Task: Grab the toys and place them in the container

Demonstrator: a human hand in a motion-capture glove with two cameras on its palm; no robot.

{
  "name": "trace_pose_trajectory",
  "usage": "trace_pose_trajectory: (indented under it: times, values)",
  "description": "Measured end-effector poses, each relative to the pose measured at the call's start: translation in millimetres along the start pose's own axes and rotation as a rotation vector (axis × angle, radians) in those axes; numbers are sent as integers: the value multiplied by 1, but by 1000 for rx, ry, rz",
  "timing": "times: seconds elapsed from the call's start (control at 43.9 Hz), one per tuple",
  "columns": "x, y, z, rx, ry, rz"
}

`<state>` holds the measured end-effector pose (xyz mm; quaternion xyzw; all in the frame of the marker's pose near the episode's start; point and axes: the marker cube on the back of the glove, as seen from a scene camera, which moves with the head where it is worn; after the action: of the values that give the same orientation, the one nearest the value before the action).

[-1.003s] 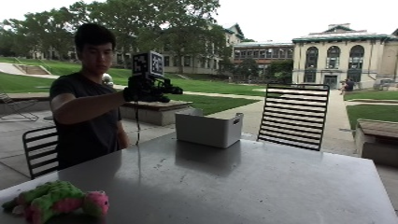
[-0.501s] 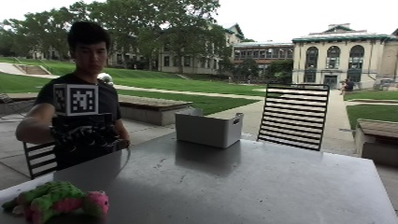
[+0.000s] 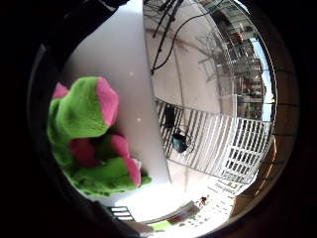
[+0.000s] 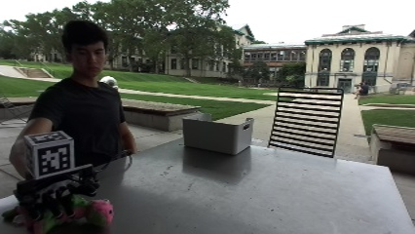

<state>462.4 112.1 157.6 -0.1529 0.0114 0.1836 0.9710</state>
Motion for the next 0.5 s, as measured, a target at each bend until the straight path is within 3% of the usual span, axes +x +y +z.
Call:
trace_pose_trajectory:
  times: [0.251, 0.501]
  values:
    - [9, 7, 29, -17, 37, 13]
    - [8, 13, 29, 109, 52, 40]
